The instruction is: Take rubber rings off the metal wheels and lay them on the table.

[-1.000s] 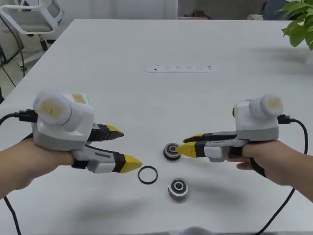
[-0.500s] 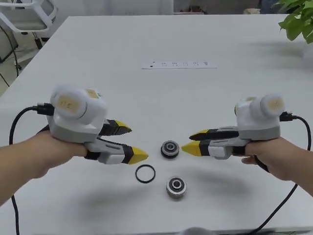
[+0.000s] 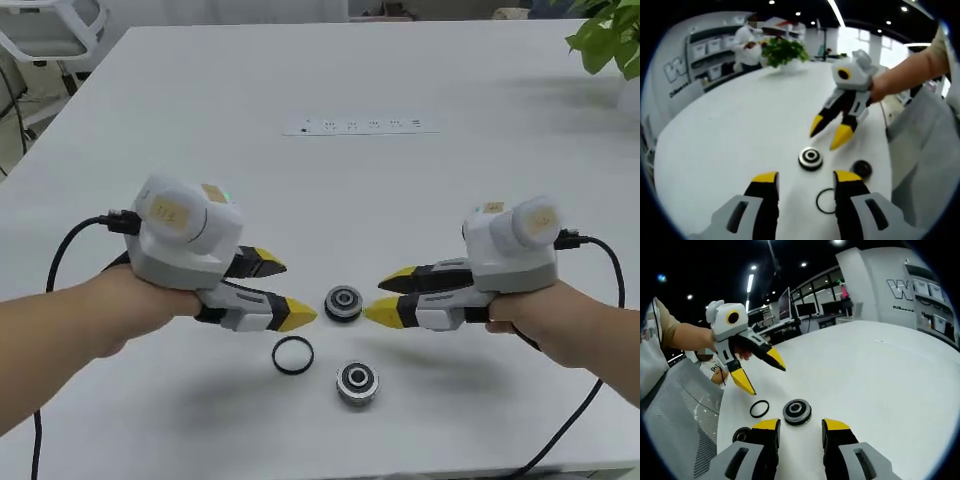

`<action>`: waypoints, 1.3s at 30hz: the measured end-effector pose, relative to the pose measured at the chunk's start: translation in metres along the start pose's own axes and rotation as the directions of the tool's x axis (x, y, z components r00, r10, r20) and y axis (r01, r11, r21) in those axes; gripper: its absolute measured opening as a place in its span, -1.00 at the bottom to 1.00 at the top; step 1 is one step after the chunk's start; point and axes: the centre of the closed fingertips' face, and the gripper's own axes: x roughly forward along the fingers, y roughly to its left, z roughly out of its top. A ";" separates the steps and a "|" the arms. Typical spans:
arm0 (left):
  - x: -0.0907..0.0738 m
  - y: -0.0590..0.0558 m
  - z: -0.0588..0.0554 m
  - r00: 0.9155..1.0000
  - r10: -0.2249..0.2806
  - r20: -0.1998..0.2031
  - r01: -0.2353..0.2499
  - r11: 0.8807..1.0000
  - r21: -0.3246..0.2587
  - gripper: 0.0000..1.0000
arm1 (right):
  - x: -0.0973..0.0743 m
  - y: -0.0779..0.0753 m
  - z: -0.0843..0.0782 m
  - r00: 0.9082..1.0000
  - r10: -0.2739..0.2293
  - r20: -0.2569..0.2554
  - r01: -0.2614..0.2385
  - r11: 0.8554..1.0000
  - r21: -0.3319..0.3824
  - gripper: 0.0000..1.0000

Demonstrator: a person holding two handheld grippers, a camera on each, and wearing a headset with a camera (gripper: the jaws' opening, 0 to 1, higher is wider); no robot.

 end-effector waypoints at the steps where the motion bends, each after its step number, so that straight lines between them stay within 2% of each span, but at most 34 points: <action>1: 0.002 0.000 0.000 1.000 -0.003 -0.001 0.003 1.000 0.000 -0.13 | 0.001 -0.001 0.000 1.000 0.001 -0.002 -0.001 1.000 -0.004 -0.37; 12: 0.021 -0.004 0.000 1.000 -0.023 -0.004 0.023 1.000 0.009 -0.24 | 0.007 -0.001 -0.003 1.000 0.016 -0.012 -0.016 1.000 -0.027 -0.35; 21: 0.034 -0.007 0.007 0.999 -0.028 0.019 0.028 1.000 -0.007 -0.37 | 0.009 -0.001 -0.001 1.000 0.021 -0.016 -0.021 0.999 -0.029 -0.35; 25: 0.039 -0.007 0.006 0.999 -0.027 0.019 0.027 0.999 -0.019 -0.42 | 0.010 -0.001 -0.001 1.000 0.024 -0.018 -0.024 0.999 -0.033 -0.36; 28: 0.043 -0.010 0.006 0.999 -0.032 0.016 0.032 0.999 -0.012 -0.45 | 0.011 -0.001 -0.001 1.000 0.024 -0.016 -0.025 0.999 -0.033 -0.36; 39: 0.052 -0.010 0.005 0.999 -0.032 0.003 0.031 0.999 0.015 -0.57 | 0.010 0.000 -0.003 1.000 0.021 -0.018 -0.021 0.999 -0.032 -0.36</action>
